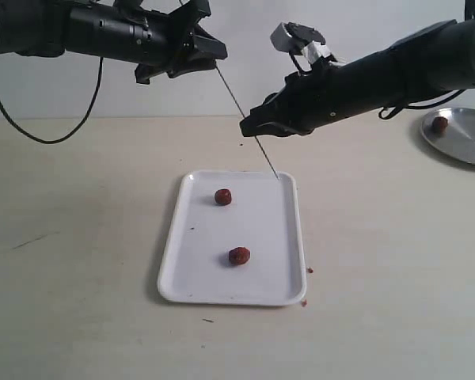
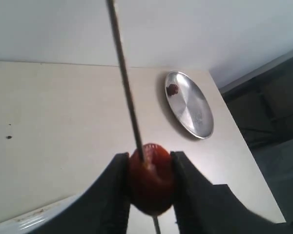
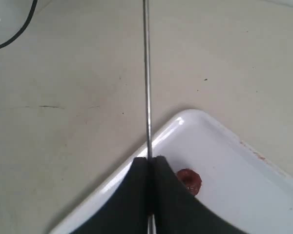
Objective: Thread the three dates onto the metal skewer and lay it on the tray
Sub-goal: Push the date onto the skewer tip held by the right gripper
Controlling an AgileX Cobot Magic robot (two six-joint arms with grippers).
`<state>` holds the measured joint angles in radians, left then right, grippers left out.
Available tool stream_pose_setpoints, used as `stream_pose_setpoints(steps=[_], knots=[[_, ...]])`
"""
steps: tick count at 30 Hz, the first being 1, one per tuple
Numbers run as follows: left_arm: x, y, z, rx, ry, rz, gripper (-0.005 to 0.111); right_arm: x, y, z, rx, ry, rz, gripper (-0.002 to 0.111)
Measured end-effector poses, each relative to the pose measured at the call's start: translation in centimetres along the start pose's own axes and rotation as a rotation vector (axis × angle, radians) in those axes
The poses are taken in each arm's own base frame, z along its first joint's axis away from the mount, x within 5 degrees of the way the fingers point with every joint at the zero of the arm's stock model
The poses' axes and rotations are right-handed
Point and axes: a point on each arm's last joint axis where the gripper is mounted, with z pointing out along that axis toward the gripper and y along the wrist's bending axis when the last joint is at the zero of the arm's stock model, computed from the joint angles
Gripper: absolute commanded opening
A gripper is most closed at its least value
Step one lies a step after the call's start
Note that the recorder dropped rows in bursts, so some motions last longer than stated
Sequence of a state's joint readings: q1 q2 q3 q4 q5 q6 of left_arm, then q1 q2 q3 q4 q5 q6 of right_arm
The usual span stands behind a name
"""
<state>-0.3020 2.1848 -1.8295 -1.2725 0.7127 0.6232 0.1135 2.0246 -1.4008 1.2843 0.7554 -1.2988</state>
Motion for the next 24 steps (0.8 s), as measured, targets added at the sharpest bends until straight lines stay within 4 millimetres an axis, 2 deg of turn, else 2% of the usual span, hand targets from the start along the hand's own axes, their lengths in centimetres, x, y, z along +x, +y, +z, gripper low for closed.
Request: stream_pose_setpoints(steps=[8,19,21,24], knots=[[0.9,-1.1,0.9,0.020,0.030,0.009,0.029,-0.7,-0.1,0.0,0.009,-0.075,-0.020,0.000],[1.4,-1.4,1.2,0.011,0.057,0.037,0.029,-1.0,-0.3,-0.1,0.032,-0.113,-0.058,0.000],[1.4,-1.4,1.2,0.007,0.060,0.043,0.032,-1.0,-0.3,-0.1,0.033,-0.112,-0.061,0.000],[1.5,-1.4,1.2,0.004,0.063,0.049,0.044,-1.0,-0.3,-0.1,0.032,-0.114,-0.059,0.000]])
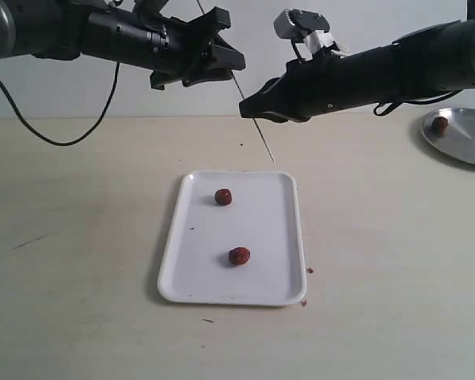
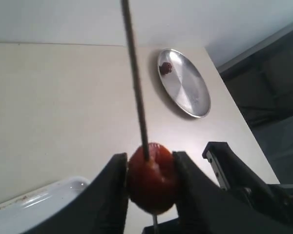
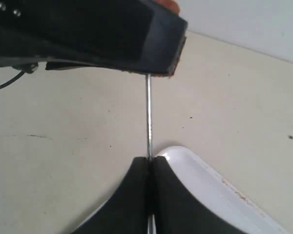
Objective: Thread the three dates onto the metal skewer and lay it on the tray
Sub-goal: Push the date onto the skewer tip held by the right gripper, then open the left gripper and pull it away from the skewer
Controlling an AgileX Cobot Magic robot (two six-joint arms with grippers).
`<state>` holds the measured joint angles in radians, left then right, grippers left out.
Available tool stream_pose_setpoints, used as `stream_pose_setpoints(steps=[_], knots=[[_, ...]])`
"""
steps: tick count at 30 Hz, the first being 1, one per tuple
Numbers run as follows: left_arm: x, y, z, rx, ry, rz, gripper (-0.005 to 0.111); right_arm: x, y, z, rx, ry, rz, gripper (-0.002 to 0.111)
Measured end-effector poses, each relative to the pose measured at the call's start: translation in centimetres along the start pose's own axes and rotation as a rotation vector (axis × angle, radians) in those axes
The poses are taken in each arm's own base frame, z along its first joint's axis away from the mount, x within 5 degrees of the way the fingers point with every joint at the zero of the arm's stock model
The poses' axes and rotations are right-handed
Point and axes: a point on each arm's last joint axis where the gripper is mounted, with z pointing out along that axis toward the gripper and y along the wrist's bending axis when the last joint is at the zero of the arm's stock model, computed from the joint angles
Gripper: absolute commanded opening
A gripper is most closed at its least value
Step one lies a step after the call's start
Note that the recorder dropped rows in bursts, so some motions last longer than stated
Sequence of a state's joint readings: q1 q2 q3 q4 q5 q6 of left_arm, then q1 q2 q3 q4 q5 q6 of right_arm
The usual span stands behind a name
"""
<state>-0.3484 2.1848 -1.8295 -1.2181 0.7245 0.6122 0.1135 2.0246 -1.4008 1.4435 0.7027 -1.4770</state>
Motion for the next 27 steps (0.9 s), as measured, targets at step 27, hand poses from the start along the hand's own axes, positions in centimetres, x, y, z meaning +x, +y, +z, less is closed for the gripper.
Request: stream_pose_setpoints(steps=[27], knots=[[0.5,2.5,-1.4,-0.118,0.141,0.177,0.065,1.8,-4.5,-2.1,0.309,0.165,0.117,0.000]])
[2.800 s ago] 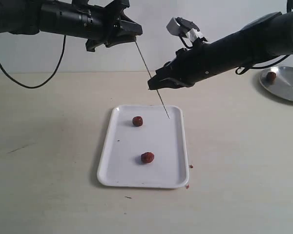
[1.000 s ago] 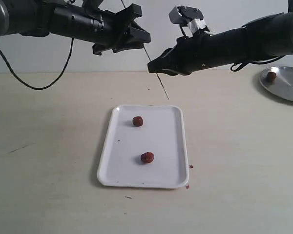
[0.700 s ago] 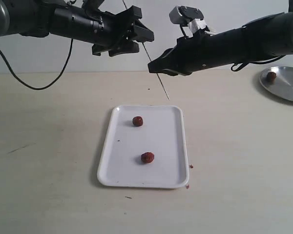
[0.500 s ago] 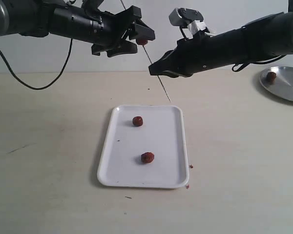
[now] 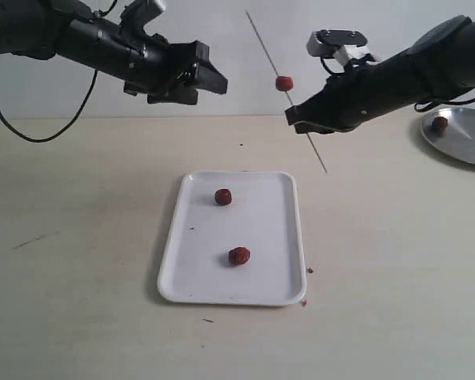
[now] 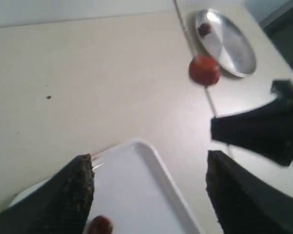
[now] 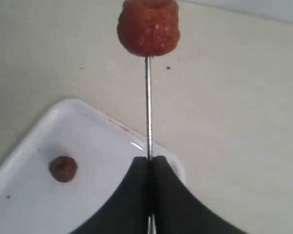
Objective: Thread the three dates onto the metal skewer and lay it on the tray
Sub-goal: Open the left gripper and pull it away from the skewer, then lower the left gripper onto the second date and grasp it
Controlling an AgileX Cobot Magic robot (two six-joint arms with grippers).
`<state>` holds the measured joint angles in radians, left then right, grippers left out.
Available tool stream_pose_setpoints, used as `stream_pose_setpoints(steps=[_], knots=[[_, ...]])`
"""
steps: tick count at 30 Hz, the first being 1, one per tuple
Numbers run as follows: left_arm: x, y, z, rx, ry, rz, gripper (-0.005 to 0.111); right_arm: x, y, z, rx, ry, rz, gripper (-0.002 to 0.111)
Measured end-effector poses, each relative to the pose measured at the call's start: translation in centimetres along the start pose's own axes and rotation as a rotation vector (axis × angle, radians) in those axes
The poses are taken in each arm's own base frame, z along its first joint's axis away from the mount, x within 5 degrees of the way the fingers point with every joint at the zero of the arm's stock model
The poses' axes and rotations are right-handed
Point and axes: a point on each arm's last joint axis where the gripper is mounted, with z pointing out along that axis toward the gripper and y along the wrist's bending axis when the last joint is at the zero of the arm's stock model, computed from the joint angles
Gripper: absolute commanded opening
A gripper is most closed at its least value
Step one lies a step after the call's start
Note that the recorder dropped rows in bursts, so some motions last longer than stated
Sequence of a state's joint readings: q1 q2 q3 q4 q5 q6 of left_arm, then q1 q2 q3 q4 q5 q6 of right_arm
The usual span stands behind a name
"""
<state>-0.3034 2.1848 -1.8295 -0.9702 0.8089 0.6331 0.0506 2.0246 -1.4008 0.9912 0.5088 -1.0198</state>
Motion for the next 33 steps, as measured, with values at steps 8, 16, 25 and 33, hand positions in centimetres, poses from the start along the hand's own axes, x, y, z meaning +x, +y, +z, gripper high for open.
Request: stream_pose_setpoints(steps=[8,16,25,33], knots=[[2.3,-1.3,1.6,-0.118,0.219,0.260,0.065,0.2,-1.9,-2.6,0.018,0.065,0.069,0.000],[5.1,-5.7,6.0,-0.387,0.344,0.520,0.065,0.2,-1.5,-2.9,-0.012,0.089,0.063,0.000],[6.6,-3.1,10.7,-0.451,0.443,0.423,0.065,0.4,-1.3,-2.9,-0.041,0.112,0.057,0.000],[7.9,-1.3,12.2,-0.489,0.476,0.389,0.065,0.3,-1.2,-2.9,-0.053,0.099,0.050,0.000]])
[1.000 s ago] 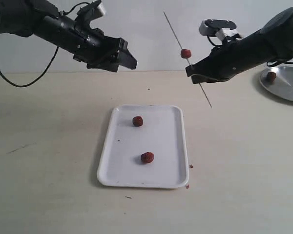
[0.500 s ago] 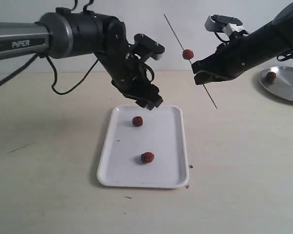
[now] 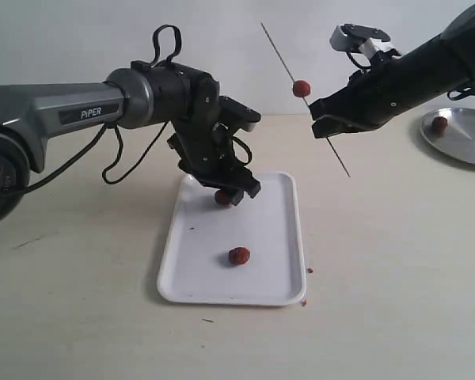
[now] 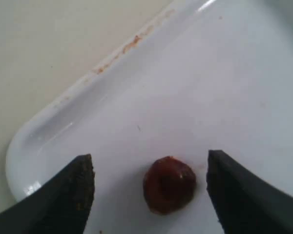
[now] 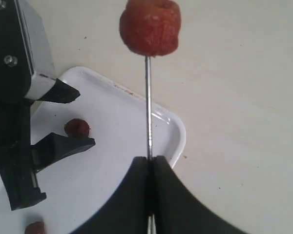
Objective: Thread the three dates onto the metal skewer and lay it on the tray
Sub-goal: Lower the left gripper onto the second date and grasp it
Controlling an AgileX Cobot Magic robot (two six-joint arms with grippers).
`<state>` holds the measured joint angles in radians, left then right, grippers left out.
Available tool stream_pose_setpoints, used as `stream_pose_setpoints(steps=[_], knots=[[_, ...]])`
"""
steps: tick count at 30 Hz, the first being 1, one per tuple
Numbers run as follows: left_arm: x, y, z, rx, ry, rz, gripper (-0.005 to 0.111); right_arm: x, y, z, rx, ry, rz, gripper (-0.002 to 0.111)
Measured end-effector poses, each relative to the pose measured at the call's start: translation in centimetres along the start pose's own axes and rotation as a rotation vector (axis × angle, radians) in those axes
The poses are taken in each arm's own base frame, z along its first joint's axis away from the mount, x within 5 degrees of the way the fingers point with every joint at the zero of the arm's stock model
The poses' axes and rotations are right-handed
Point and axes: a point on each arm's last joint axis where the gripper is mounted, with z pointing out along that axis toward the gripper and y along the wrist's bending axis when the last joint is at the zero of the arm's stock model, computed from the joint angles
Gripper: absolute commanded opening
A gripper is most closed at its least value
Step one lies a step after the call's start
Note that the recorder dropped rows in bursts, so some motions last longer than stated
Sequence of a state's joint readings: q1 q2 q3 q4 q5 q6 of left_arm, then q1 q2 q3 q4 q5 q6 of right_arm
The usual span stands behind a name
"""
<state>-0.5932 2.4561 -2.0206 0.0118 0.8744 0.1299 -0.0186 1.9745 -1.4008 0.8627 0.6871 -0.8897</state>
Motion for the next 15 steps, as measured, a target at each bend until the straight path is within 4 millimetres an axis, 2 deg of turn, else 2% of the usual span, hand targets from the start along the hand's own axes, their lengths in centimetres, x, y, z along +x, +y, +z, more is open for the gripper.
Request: stream_pose_setpoints(steps=[9,15], knots=[[0.22,0.07,0.74,-0.002,0.011,-0.004,0.064,-0.05,0.04,0.00,-0.004,-0.005,-0.007,0.000],[0.16,-0.08,0.77,0.015,0.007,-0.029,0.049,-0.06,0.02,0.00,-0.003,-0.007,-0.009,0.000]])
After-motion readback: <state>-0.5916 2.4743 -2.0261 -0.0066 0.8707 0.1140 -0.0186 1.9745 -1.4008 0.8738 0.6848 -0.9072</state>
